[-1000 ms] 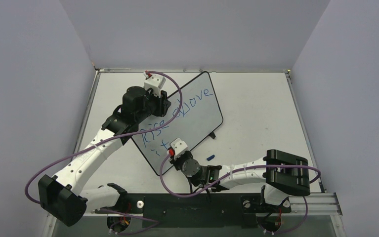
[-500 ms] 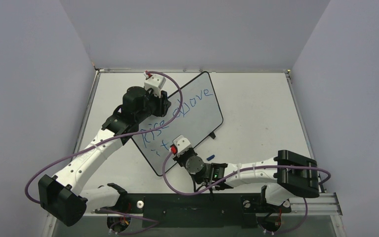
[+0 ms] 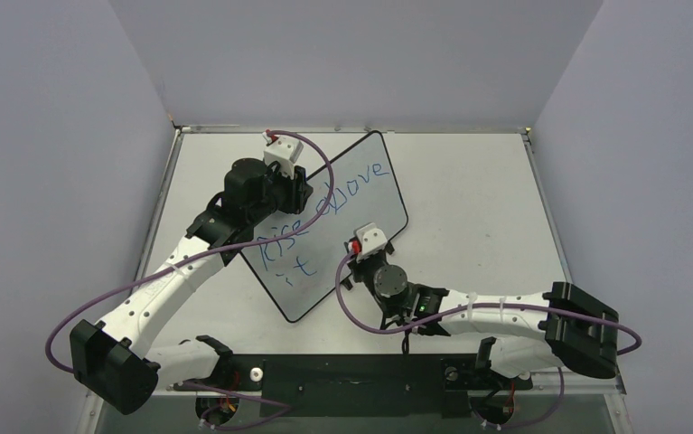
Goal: Write a sentence on the whiteboard
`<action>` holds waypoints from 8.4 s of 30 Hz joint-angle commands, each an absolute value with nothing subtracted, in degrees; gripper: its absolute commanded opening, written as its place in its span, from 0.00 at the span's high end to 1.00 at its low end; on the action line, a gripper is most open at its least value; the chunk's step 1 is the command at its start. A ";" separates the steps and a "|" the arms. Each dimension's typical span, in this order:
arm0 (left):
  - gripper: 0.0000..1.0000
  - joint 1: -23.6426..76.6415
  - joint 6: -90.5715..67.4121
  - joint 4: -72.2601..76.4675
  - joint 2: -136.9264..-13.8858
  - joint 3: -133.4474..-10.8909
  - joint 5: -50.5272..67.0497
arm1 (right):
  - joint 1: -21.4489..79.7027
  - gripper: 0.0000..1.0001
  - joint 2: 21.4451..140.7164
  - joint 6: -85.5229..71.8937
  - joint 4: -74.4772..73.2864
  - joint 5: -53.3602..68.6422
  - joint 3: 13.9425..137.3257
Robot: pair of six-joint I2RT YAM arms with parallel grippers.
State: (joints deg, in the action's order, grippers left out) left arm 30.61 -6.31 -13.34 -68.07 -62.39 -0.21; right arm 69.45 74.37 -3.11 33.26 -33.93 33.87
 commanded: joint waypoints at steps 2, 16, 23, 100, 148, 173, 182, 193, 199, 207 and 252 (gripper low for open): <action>1.00 30.58 -5.72 -7.28 -66.17 -64.53 -2.02 | 67.03 1.00 72.45 -4.46 35.34 -30.89 33.84; 1.00 30.59 -5.60 -7.46 -66.35 -64.60 -2.04 | 65.75 1.00 77.28 -4.48 37.99 -27.90 37.44; 1.00 30.59 -5.61 -7.53 -66.39 -64.69 -1.91 | 65.50 1.00 80.19 -4.23 38.11 -27.12 39.52; 1.00 30.59 -5.70 -7.51 -66.35 -64.71 -1.76 | 64.44 1.00 84.65 -4.57 33.33 -28.91 43.72; 1.00 30.59 -6.11 -7.39 -65.94 -64.73 -0.75 | 64.14 1.00 74.95 -2.13 30.75 -31.43 40.30; 1.00 30.94 -5.80 -7.60 -66.41 -64.78 -1.32 | 60.78 1.00 78.13 -3.14 32.65 -22.89 44.45; 1.00 30.94 -5.77 -7.57 -66.46 -64.83 -1.26 | 60.67 1.00 80.63 -3.81 33.49 -22.20 45.92; 1.00 31.03 -5.80 -7.64 -66.66 -64.79 -1.23 | 59.64 1.00 83.72 -5.25 34.87 -21.44 45.58; 1.00 31.11 -5.87 -7.56 -66.68 -64.86 -0.91 | 59.63 1.00 84.09 -6.18 35.23 -21.03 43.62; 1.00 31.11 -5.97 -7.50 -66.65 -64.86 -0.88 | 59.75 1.00 84.60 -7.67 35.71 -20.92 41.29; 1.00 31.11 -5.98 -7.55 -66.32 -64.84 -1.14 | 61.00 1.00 85.48 -13.11 37.99 -24.80 33.70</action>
